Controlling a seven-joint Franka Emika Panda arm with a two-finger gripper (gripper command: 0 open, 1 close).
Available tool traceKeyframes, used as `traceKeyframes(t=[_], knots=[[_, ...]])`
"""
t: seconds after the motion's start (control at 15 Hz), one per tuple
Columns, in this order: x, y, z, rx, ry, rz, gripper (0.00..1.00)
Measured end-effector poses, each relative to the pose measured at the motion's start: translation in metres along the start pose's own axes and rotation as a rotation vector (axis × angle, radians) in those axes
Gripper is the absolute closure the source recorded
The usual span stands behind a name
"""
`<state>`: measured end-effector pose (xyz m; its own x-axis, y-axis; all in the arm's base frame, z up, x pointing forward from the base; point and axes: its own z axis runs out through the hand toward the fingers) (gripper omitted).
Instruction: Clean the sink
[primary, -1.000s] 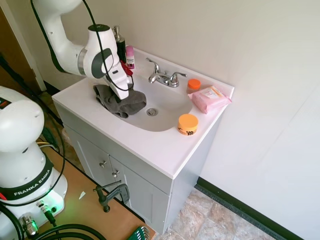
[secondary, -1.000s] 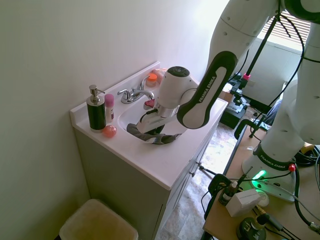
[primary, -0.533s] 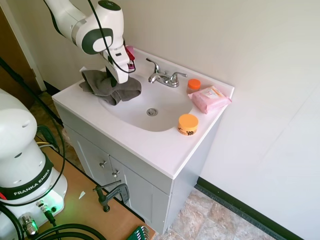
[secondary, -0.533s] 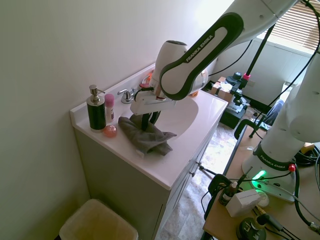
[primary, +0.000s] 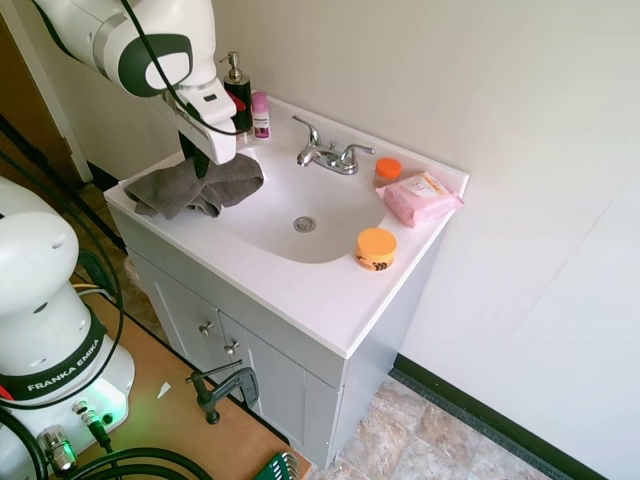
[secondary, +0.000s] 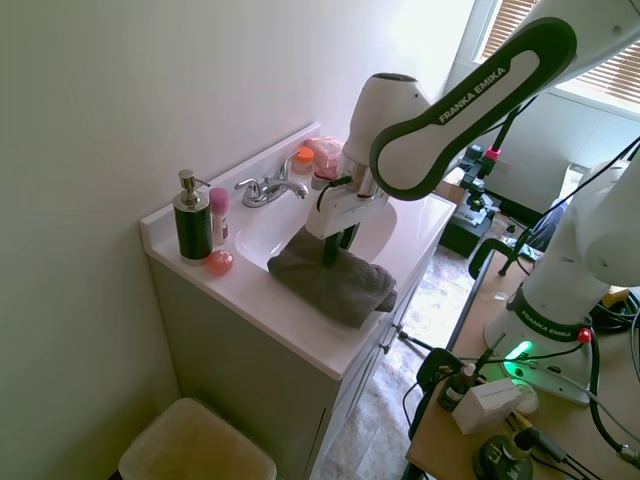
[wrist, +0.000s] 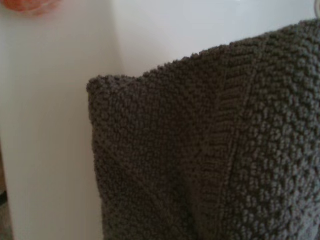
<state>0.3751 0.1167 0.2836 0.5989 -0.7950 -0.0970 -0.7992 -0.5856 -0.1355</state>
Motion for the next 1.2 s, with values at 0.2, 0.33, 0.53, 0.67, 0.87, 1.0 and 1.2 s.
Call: traceKeyframes(t=[0.2,0.33,0.53,0.67,0.87,1.0,1.2], knots=[[-0.042,-0.014,0.001,-0.015,0.006,-0.1,0.0],[-0.068,-0.019,0.004,-0.022,0.004,-0.131,0.0],[-0.073,-0.02,0.004,-0.026,0.003,-0.152,0.0],[-0.068,-0.019,0.003,-0.026,0.008,-0.16,0.0],[-0.067,-0.019,0.0,-0.03,0.007,-0.162,0.0],[-0.071,-0.021,-0.011,-0.021,0.009,-0.169,0.0],[-0.052,-0.021,-0.051,0.022,0.038,-0.141,0.0]])
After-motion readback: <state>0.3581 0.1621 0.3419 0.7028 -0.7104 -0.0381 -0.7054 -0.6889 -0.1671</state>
